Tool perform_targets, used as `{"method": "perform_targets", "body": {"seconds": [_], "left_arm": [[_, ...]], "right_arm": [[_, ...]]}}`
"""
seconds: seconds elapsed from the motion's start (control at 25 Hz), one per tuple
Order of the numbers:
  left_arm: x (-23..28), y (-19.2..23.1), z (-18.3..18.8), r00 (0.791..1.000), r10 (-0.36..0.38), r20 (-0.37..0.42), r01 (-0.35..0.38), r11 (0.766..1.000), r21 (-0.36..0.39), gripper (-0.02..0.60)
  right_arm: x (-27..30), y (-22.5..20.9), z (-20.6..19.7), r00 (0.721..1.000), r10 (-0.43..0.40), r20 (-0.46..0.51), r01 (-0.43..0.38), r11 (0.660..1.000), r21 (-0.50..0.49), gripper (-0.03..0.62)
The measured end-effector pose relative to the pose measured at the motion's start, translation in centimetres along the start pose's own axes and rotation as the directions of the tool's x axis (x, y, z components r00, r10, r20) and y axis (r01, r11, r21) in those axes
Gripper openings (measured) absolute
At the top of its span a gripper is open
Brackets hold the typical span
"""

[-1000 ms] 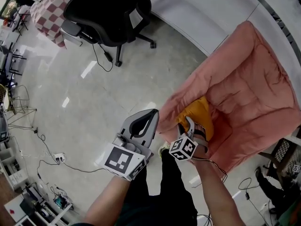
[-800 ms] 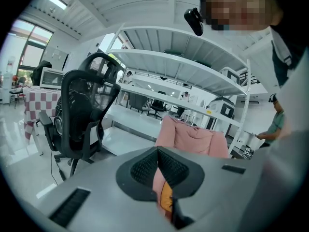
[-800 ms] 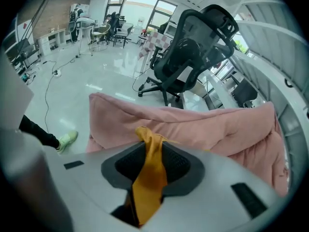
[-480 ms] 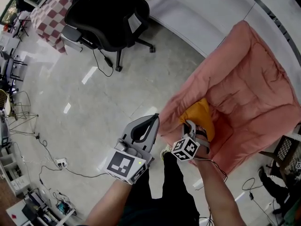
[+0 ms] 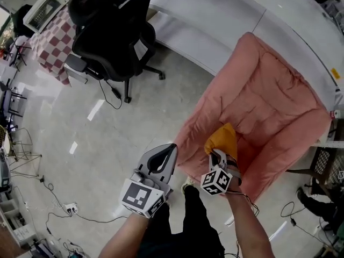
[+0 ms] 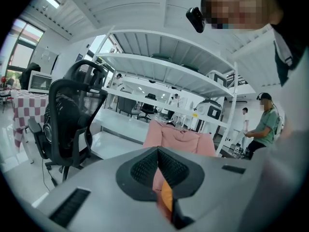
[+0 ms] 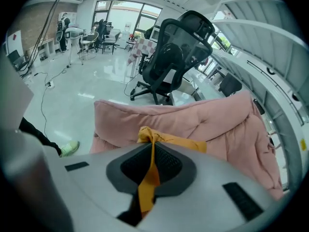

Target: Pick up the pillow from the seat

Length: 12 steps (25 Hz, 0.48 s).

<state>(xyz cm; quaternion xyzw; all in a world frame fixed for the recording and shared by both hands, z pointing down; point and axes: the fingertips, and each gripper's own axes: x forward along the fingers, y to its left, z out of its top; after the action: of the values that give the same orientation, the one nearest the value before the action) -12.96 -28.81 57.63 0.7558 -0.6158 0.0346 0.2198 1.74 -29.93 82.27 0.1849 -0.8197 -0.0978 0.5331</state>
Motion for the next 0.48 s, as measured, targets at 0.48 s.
{"method": "perform_targets", "body": {"seconds": [0.48], "left_arm": [[-2.1,-3.4,3.1,0.996,-0.089,-0.01,0.089,0.994,0.06,0.005]], "right_arm": [[-11.2,-4.9,-1.0,0.991,-0.115,0.075,0.088,0.952,0.295,0.012]]}}
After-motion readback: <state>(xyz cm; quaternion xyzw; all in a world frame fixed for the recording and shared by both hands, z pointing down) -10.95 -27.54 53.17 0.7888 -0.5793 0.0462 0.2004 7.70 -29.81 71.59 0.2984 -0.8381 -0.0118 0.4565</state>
